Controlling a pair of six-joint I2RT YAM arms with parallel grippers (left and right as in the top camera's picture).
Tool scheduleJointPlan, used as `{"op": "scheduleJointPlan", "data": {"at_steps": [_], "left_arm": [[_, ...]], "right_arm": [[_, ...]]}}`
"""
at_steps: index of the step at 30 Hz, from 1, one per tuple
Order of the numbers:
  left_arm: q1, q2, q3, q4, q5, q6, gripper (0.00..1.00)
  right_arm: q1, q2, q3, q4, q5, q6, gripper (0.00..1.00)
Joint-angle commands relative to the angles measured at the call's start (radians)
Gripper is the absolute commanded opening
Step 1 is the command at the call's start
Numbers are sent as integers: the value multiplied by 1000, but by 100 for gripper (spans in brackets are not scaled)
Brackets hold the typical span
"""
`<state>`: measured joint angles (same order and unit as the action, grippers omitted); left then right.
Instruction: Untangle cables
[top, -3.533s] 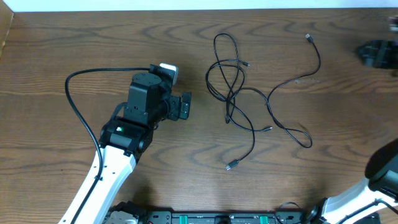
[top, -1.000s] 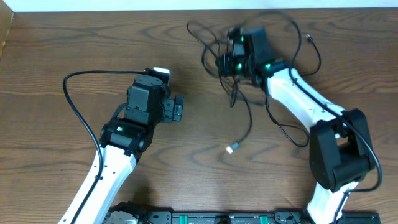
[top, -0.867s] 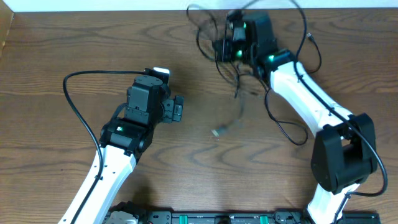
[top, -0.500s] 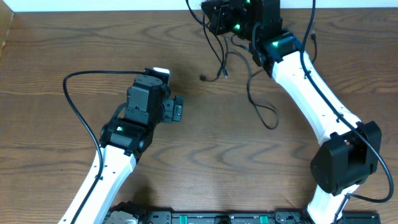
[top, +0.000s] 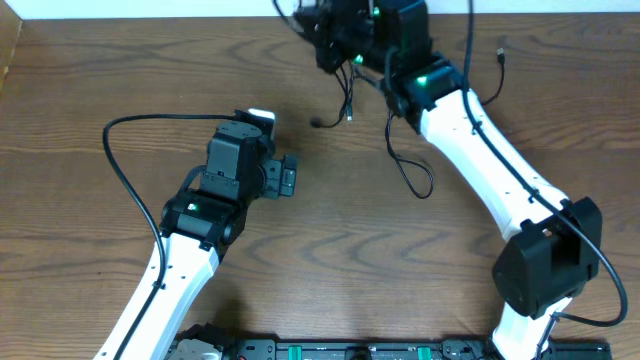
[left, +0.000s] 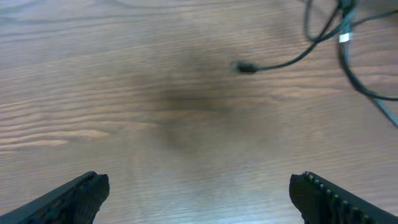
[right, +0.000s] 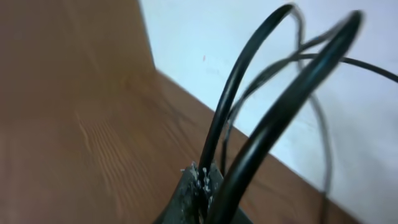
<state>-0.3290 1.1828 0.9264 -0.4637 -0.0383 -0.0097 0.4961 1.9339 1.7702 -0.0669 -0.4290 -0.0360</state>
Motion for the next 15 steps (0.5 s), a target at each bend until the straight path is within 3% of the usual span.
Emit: {"op": "scheduleJointPlan", "data": {"at_steps": [1, 5, 15], "left_arm": [[5, 6, 26, 1, 87, -14, 98], [5, 6, 26, 1, 91, -14, 98], [5, 6, 26, 1, 110, -15, 98]], "right_arm": [[8, 7, 13, -34, 37, -325, 1], [-7, 79, 13, -31, 90, -325, 1], [-13, 256, 13, 248, 103, -320, 1]]}}
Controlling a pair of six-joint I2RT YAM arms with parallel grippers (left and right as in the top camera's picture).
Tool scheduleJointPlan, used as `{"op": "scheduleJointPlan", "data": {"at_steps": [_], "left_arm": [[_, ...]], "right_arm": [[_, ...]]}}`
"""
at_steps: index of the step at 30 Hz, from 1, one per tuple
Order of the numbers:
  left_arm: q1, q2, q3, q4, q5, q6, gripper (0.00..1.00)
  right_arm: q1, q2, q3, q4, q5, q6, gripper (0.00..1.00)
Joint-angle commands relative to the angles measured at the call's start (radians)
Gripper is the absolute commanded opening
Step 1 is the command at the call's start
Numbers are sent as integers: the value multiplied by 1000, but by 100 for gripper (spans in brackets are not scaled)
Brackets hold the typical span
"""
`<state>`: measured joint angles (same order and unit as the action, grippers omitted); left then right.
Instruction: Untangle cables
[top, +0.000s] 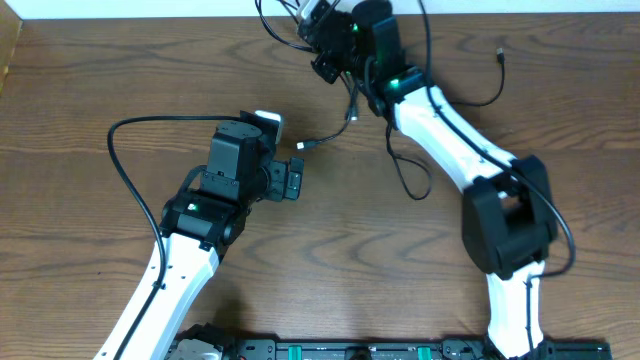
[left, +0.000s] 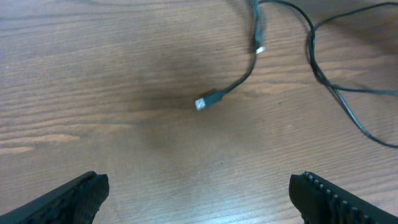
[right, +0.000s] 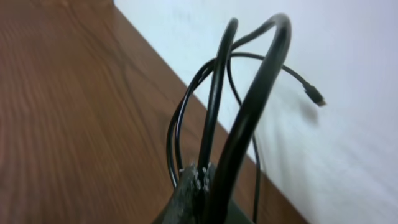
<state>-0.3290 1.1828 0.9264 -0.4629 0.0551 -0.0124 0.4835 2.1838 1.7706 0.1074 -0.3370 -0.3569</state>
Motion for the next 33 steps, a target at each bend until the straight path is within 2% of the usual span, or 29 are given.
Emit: {"op": "scheduleJointPlan", "data": {"at_steps": [1, 8, 11, 15, 23, 33], "left_arm": [[5, 6, 26, 0, 16, -12, 98], [5, 7, 26, 0, 17, -13, 98], [5, 7, 26, 0, 17, -13, 98], [5, 7, 26, 0, 17, -13, 98], [5, 7, 26, 0, 17, -12, 98], [5, 12, 26, 8, 37, -39, 98]], "right_arm": [[0, 8, 13, 108, 10, 22, 1], [2, 6, 13, 366, -64, 214, 1], [0, 6, 13, 427, -127, 269, 1], [1, 6, 13, 443, -167, 285, 1], [-32, -46, 13, 531, -168, 422, 1], [-135, -217, 13, 454, -235, 402, 1]]}}
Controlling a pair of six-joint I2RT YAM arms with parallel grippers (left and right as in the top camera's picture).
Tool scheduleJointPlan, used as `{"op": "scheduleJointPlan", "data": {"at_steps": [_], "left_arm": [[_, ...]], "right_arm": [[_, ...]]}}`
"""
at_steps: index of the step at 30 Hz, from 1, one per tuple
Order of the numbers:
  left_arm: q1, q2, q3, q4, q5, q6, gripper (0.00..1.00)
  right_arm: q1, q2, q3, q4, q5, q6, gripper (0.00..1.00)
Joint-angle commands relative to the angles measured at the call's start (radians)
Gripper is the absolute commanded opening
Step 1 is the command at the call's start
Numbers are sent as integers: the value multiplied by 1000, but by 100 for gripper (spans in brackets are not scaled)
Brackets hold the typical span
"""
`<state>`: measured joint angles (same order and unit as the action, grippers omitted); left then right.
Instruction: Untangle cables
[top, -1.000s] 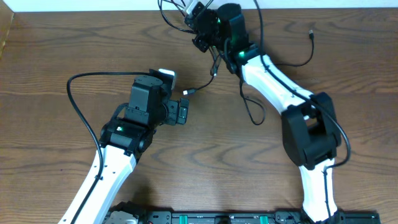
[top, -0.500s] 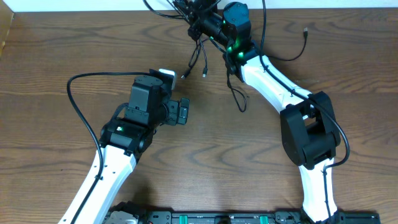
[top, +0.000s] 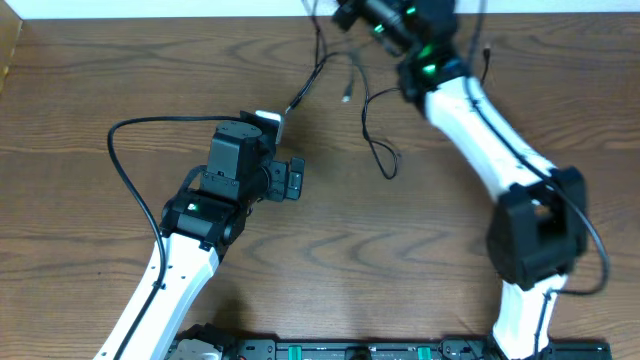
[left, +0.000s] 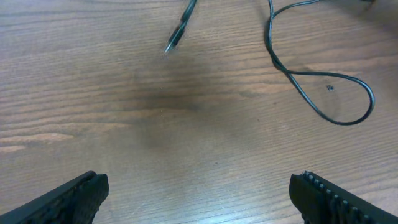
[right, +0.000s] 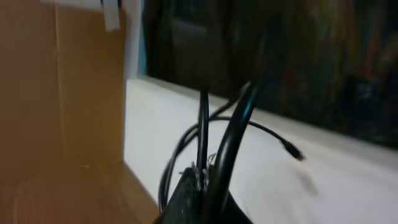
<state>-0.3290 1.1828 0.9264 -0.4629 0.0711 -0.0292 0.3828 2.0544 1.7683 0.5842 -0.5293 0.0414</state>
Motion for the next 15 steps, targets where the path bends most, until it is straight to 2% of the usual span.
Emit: {"op": "scheduleJointPlan", "data": {"at_steps": [1, 7, 13, 15], "left_arm": [[5, 15, 26, 16, 37, -22, 98], [5, 85, 26, 93, 133, -23, 98], [4, 183, 26, 233, 204, -18, 98], [4, 201, 26, 288, 262, 16, 98]], "right_arm": [[-45, -103, 16, -46, -55, 4, 1], [-87, -177, 16, -204, -69, 139, 1], [-115, -232, 16, -346, -69, 249, 1], [-125, -247, 16, -391, -70, 274, 1]]}}
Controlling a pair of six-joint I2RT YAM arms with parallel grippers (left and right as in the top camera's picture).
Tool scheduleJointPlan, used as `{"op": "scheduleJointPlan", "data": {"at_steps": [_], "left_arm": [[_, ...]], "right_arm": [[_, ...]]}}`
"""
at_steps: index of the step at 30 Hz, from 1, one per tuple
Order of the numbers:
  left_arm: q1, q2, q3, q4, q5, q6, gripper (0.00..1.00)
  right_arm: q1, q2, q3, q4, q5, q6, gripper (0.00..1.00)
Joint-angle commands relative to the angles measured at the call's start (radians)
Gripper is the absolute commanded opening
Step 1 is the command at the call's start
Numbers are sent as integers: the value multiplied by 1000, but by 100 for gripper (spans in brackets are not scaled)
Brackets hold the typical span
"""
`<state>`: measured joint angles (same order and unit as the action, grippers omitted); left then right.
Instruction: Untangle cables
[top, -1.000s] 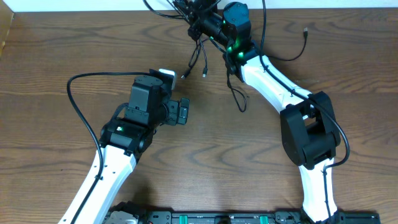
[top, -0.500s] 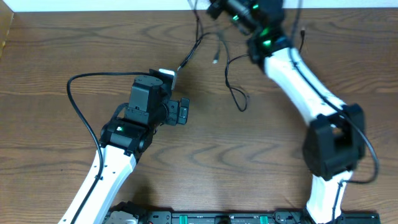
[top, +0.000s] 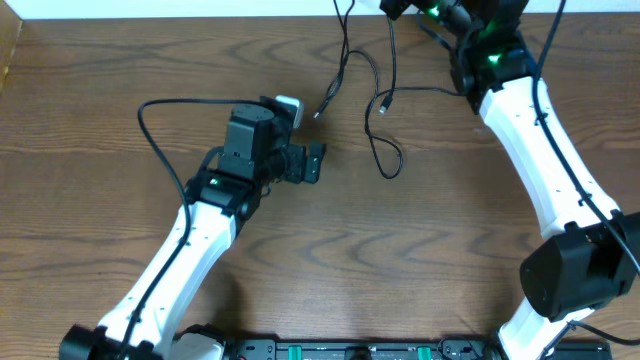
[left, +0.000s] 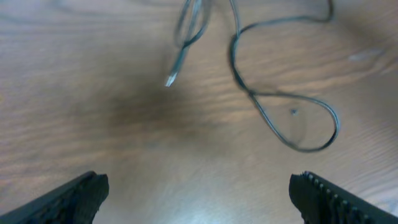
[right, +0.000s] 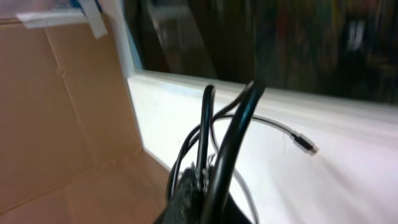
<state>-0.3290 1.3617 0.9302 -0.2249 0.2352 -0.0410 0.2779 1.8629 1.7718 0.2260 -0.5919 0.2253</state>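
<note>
Thin black cables (top: 383, 110) hang from my right gripper (top: 405, 6) at the table's far edge, raised high. One strand ends in a plug (top: 323, 108), another in a plug (top: 383, 101), and a loop (top: 388, 160) rests on the wood. In the right wrist view the gripper (right: 198, 176) is shut on the black cables (right: 230, 137). My left gripper (top: 312, 163) stands open near the table's middle, just left of the loop; its view shows the loop (left: 298, 121) and a dangling plug (left: 170, 78) ahead of the open fingers (left: 81, 193).
A wooden table (top: 120, 90) fills the overhead view, with a white wall strip along its far edge. A black arm cable (top: 160, 130) arcs left of the left arm. A cardboard box (right: 56, 93) shows in the right wrist view.
My right gripper has moved right along the far edge, still holding the cables. The left arm has shifted right and forward, so the loop and plug lie closer ahead of its open fingers.
My right gripper held the cables low over the far middle of the table, plugs trailing on the wood. Then it stood further left, then raised at the far edge. Now it is further right, with the strands hanging and only the loop on the table. The left gripper stayed open.
</note>
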Motion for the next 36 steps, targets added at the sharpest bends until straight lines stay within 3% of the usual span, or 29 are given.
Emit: {"op": "scheduleJointPlan", "data": {"at_steps": [1, 5, 10, 15, 24, 30, 36], "left_arm": [[4, 28, 22, 72, 136, 59, 98], [2, 45, 22, 128, 203, 148, 98], [2, 93, 22, 135, 203, 409, 98], [2, 147, 22, 156, 202, 560, 98], [2, 236, 22, 330, 198, 576, 98], [-1, 326, 22, 436, 200, 573, 98], [-62, 409, 22, 553, 199, 556, 98]], "right_arm": [[-25, -63, 12, -54, -10, 96, 1], [-35, -80, 12, -107, -21, 113, 1], [-36, -81, 12, -106, -127, 193, 1], [-43, -81, 12, -107, -257, 274, 1], [-61, -87, 12, -106, -434, 466, 1], [-63, -92, 12, -93, -466, 520, 1], [-63, -92, 12, 49, -477, 677, 1]]}}
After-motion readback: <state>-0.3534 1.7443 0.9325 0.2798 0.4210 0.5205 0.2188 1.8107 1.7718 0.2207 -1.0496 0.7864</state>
